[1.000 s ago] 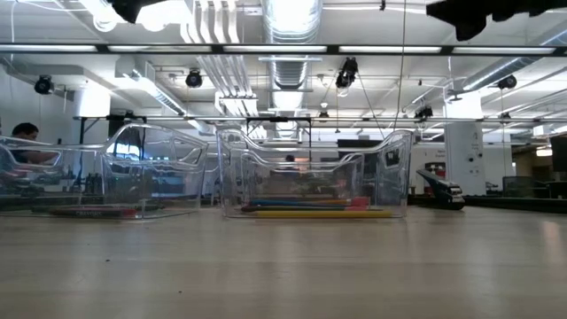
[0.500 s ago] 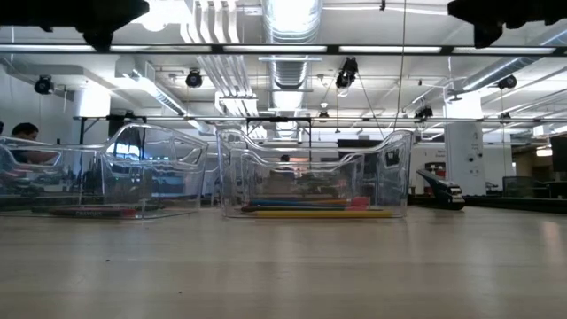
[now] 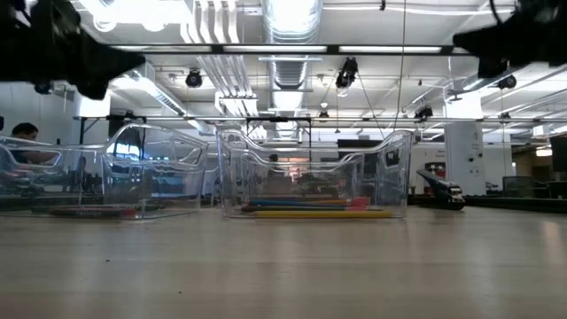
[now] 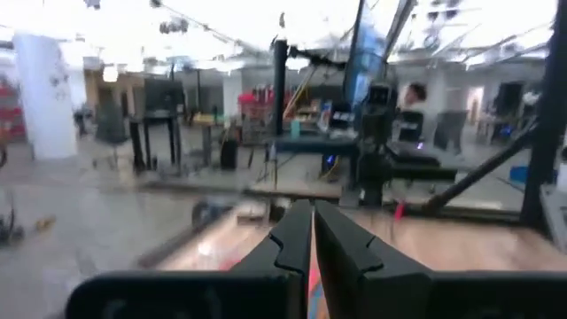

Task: Sort crayons/erasers/pens/pencils in bins
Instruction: Return to Home Position

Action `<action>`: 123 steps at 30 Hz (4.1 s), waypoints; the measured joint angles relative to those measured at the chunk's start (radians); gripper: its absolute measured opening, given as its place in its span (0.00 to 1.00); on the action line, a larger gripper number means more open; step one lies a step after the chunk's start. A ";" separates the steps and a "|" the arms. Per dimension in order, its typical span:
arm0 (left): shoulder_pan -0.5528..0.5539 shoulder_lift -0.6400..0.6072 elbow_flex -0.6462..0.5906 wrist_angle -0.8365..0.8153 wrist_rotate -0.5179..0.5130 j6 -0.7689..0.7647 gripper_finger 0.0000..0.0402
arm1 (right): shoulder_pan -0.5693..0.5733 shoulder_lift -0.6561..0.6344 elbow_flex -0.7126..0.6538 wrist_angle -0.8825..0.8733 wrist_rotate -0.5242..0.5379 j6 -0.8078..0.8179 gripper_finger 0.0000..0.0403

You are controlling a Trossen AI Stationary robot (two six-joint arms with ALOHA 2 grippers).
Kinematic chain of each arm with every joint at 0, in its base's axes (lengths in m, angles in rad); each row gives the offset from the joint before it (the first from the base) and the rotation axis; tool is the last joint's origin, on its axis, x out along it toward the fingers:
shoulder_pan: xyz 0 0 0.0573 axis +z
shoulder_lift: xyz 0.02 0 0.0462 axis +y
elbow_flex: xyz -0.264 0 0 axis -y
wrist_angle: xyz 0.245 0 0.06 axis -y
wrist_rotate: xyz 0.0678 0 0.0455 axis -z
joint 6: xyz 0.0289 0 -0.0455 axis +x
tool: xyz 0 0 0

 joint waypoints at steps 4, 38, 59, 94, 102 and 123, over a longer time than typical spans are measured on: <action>0.000 0.000 -0.046 -0.020 0.000 -0.040 0.01 | 0.000 0.009 -0.093 0.086 0.002 -0.010 0.03; 0.001 0.004 -0.047 -0.052 0.044 -0.008 0.01 | -0.007 0.029 -0.166 0.068 0.098 0.176 0.03; 0.001 0.006 -0.047 -0.052 0.044 -0.007 0.01 | -0.007 0.029 -0.167 0.075 0.099 0.175 0.03; 0.000 0.006 -0.048 -0.052 0.044 -0.007 0.01 | -0.007 0.029 -0.167 0.077 0.098 0.175 0.03; 0.000 0.006 -0.048 -0.052 0.044 -0.007 0.01 | -0.007 0.029 -0.167 0.077 0.098 0.175 0.03; 0.000 0.006 -0.048 -0.052 0.044 -0.007 0.01 | -0.007 0.029 -0.167 0.077 0.098 0.175 0.03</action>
